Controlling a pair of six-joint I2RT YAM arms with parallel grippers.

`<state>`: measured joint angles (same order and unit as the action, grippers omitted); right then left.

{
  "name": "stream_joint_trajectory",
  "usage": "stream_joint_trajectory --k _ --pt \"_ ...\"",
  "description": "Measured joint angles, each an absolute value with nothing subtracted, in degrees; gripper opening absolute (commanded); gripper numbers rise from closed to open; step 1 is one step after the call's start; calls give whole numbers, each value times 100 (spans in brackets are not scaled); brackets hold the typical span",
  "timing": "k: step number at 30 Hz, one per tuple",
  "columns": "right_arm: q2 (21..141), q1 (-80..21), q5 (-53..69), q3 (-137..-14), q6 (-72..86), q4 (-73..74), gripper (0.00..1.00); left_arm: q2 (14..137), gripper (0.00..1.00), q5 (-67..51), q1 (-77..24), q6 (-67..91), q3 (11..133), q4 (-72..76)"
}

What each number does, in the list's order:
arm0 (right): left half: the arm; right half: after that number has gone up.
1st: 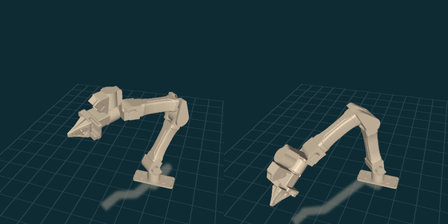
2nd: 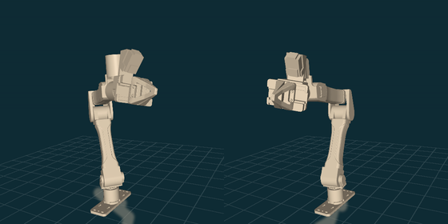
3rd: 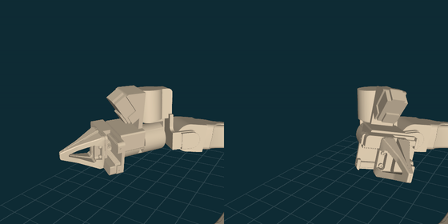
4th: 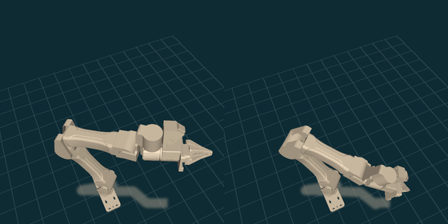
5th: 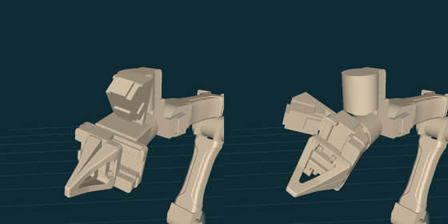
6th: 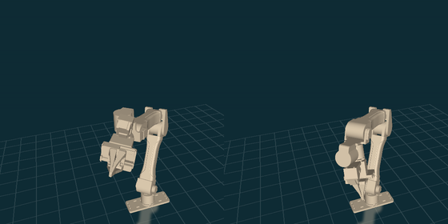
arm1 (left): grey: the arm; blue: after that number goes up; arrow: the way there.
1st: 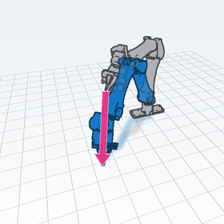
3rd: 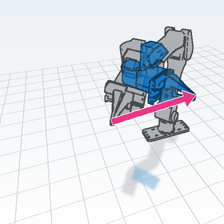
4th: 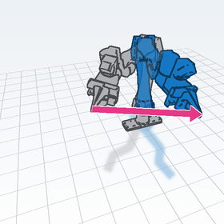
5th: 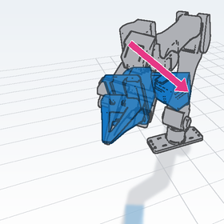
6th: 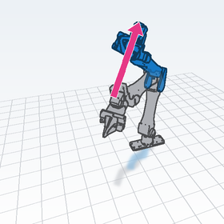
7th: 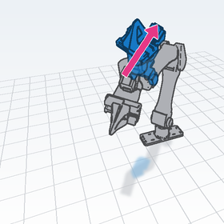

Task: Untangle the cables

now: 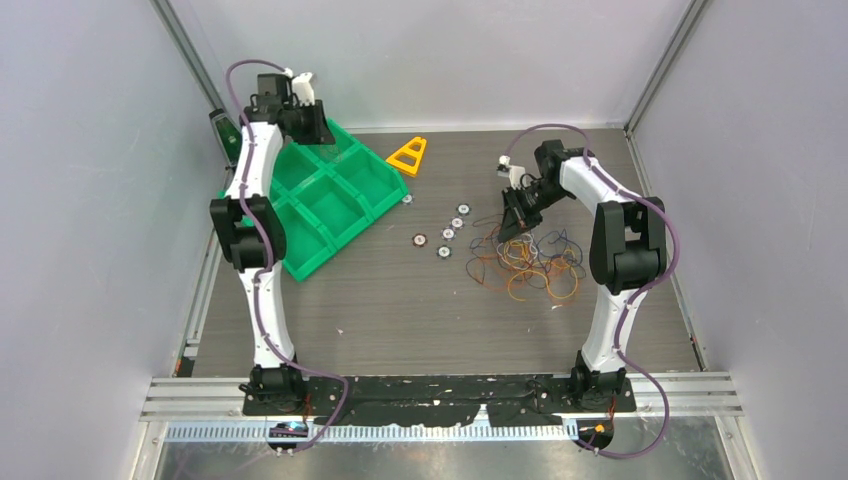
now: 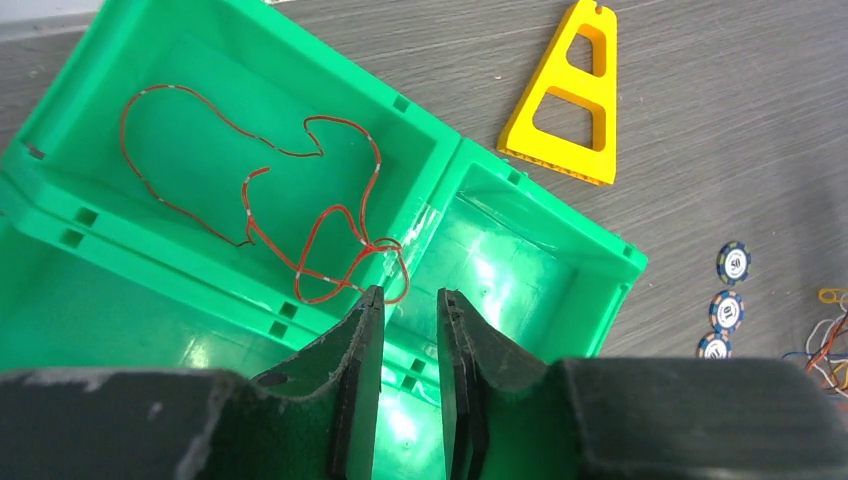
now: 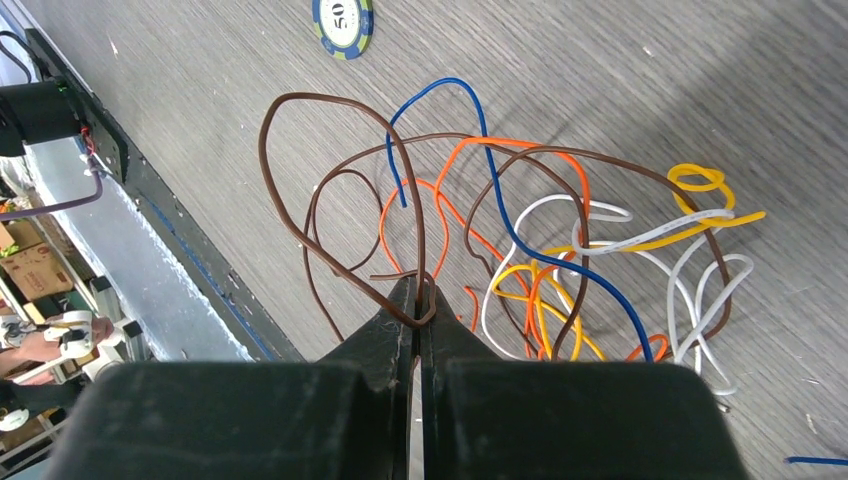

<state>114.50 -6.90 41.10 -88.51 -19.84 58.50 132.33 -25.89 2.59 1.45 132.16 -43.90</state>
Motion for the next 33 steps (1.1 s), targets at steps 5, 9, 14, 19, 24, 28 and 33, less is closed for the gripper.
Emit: stream_joint_trajectory --k 5,9,14,19,24,28,33 --pt "11478 -690 4021 -8989 -1992 5881 5 13651 27 -2635 261 593 13316 -4338" --pt "11539 -690 3905 -9109 -2071 5916 5 14094 29 -2657 283 1033 13579 -4235" --pt "11577 -690 3800 -9174 -2102 5944 5 14197 34 -2373 338 1496 13576 -4042" --pt "11579 -690 3647 -9174 -2154 5996 5 14204 32 -1905 456 1920 13579 -3498" --pt "11579 -690 3522 -9174 -2237 6029 5 14245 40 -1809 558 2036 13585 -3151" --pt "11579 -690 3527 -9177 -2307 6069 5 14243 72 -2174 598 2001 13583 -3004" --pt "11574 -690 3841 -9386 -2510 6200 5 13528 100 -2659 534 1520 12818 -2613"
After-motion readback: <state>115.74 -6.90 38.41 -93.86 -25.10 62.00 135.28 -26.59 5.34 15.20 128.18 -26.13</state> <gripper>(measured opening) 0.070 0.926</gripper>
